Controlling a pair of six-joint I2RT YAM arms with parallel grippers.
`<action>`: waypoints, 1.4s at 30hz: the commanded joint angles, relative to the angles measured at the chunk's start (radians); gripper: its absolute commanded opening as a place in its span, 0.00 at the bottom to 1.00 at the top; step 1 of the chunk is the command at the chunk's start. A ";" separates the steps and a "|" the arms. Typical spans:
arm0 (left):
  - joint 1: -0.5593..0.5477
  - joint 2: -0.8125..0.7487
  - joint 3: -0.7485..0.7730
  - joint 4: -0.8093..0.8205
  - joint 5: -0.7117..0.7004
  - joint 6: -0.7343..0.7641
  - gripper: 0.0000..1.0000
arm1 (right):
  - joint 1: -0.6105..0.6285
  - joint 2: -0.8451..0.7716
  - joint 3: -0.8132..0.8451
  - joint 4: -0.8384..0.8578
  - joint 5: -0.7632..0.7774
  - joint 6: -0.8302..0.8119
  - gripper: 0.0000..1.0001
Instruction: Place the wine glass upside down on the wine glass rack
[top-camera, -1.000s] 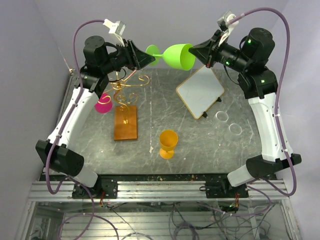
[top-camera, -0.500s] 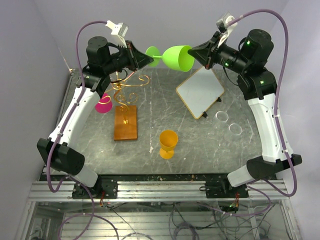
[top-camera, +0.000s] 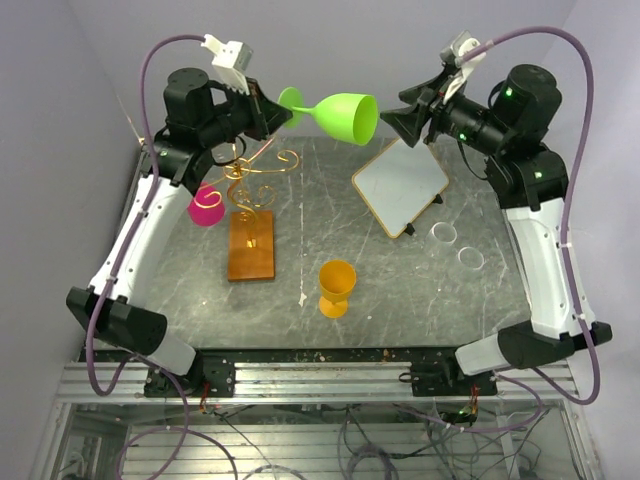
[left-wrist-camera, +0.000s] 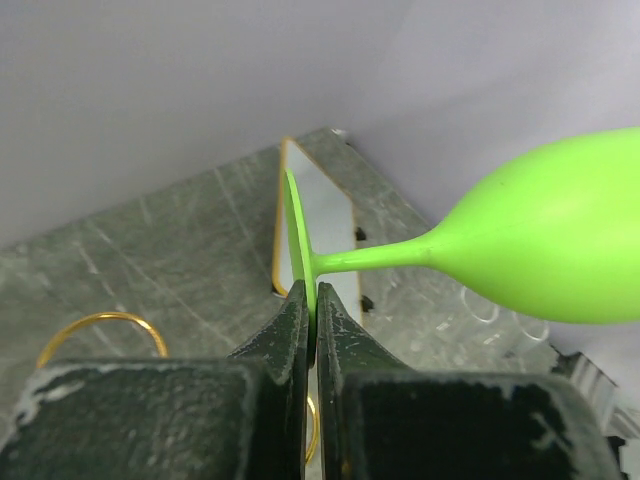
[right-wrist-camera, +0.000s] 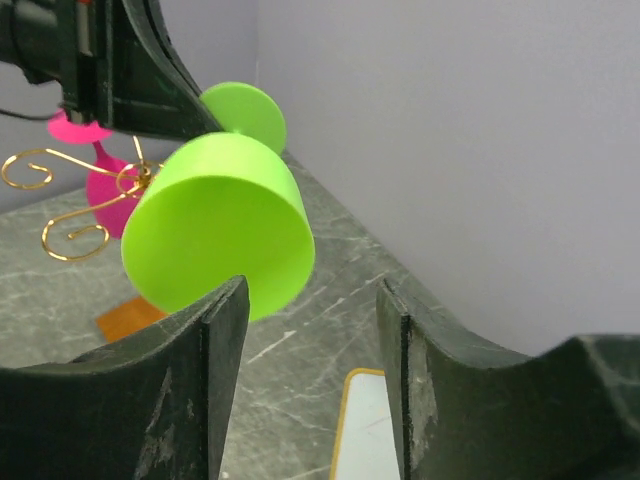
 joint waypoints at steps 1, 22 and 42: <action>0.027 -0.072 0.094 -0.081 -0.124 0.133 0.07 | -0.012 -0.064 0.014 -0.049 0.053 -0.069 0.58; 0.097 -0.154 0.230 -0.146 -0.837 0.623 0.07 | -0.073 -0.157 -0.092 -0.152 0.172 -0.209 0.75; 0.019 -0.087 0.211 0.045 -1.119 1.013 0.07 | -0.101 -0.289 -0.648 -0.189 0.061 -0.406 1.00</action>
